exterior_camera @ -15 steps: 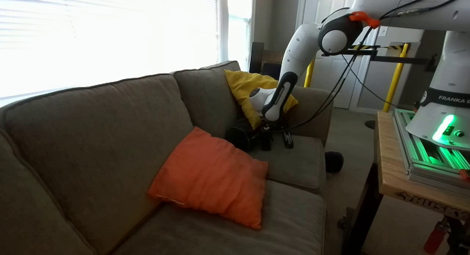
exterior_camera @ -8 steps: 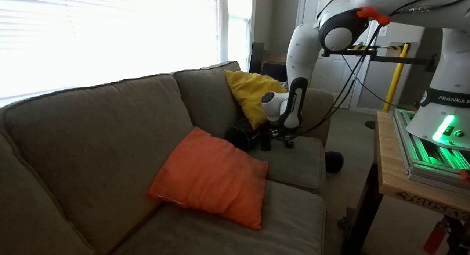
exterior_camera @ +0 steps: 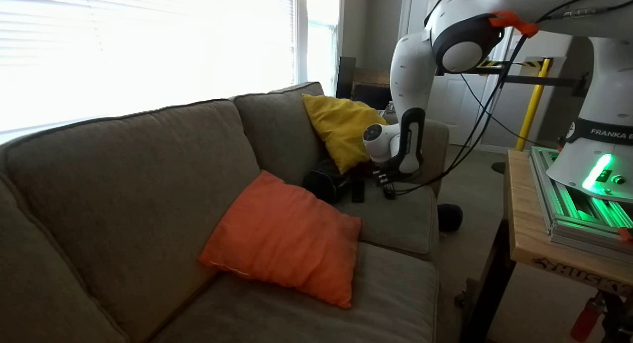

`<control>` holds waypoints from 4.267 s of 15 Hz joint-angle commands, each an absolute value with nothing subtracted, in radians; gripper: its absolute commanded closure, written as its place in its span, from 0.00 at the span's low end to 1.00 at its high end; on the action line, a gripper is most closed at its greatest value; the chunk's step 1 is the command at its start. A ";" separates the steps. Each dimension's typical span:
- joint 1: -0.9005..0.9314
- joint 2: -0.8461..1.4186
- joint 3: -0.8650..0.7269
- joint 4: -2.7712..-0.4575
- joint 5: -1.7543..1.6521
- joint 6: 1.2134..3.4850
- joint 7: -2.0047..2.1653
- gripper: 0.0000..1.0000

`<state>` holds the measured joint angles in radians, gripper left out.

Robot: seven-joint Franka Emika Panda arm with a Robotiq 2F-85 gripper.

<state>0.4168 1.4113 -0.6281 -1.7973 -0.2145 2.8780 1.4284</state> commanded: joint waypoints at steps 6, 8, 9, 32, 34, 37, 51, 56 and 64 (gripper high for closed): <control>0.458 1.448 -0.667 -1.796 -0.149 2.902 1.435 0.00; 0.495 1.493 -0.703 -1.784 -0.123 2.938 1.484 0.00; 0.513 1.511 -0.719 -1.784 -0.107 2.959 1.501 0.00; 0.249 1.498 -0.549 -1.597 -0.700 2.816 1.994 0.00; 0.209 1.497 -0.523 -1.553 -0.734 2.784 1.992 0.00; 0.184 1.497 -0.505 -1.505 -0.772 2.751 1.996 0.00; 0.085 1.492 -0.408 -1.469 -0.902 2.672 2.008 0.00; 0.076 1.491 -0.396 -1.479 -0.921 2.675 2.022 0.00; 0.127 1.491 -0.441 -1.539 -0.921 2.726 2.110 0.00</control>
<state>0.1124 1.4912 -0.4323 -1.4973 -0.8860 2.7035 2.0428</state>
